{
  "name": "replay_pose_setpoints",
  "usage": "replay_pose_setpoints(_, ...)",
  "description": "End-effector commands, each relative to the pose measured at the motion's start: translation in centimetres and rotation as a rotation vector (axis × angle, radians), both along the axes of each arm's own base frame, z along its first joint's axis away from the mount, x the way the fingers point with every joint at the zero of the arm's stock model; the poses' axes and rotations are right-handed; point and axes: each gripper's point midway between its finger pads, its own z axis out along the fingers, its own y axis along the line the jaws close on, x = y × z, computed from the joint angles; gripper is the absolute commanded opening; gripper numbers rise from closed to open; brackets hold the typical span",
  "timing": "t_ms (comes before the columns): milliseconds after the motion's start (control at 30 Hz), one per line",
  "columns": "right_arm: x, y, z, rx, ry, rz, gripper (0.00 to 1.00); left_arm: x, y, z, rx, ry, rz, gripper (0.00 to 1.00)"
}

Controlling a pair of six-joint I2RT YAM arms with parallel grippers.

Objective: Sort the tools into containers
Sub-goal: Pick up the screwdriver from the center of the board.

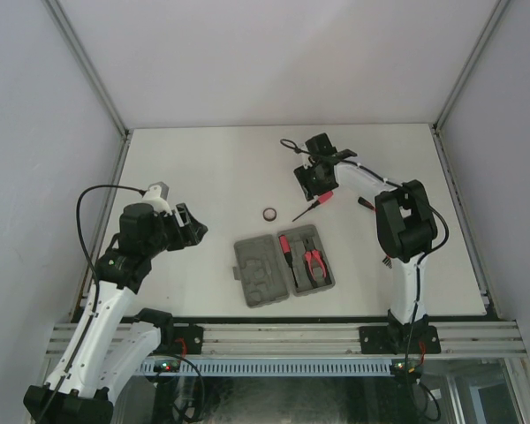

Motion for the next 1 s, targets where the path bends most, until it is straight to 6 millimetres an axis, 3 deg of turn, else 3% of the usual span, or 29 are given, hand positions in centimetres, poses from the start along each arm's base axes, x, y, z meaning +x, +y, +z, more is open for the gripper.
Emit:
replay_pose_setpoints(0,2.1,-0.8,1.5,-0.014,-0.09,-0.233,0.55,0.8,-0.1,2.2,-0.009,-0.075,-0.011,0.72)
replay_pose_setpoints(233,1.9,-2.0,0.8,0.127,-0.026,-0.637,0.54,0.8,-0.2,2.1,-0.008,-0.072,-0.014,0.72)
replay_pose_setpoints(467,1.8,-2.3,-0.9,0.261,0.039,-0.843,0.53,0.8,-0.1,2.2,-0.01,-0.077,-0.012,0.72)
replay_pose_setpoints(633,2.4,-2.5,-2.0,0.286,0.062,-0.898,0.52,0.8,-0.1,2.2,-0.009,-0.076,-0.013,0.72)
replay_pose_setpoints(967,2.7,-3.1,-3.7,0.259,0.097,-0.899,0.42,0.7,-0.1,2.2,-0.01,-0.075,-0.013,0.72)
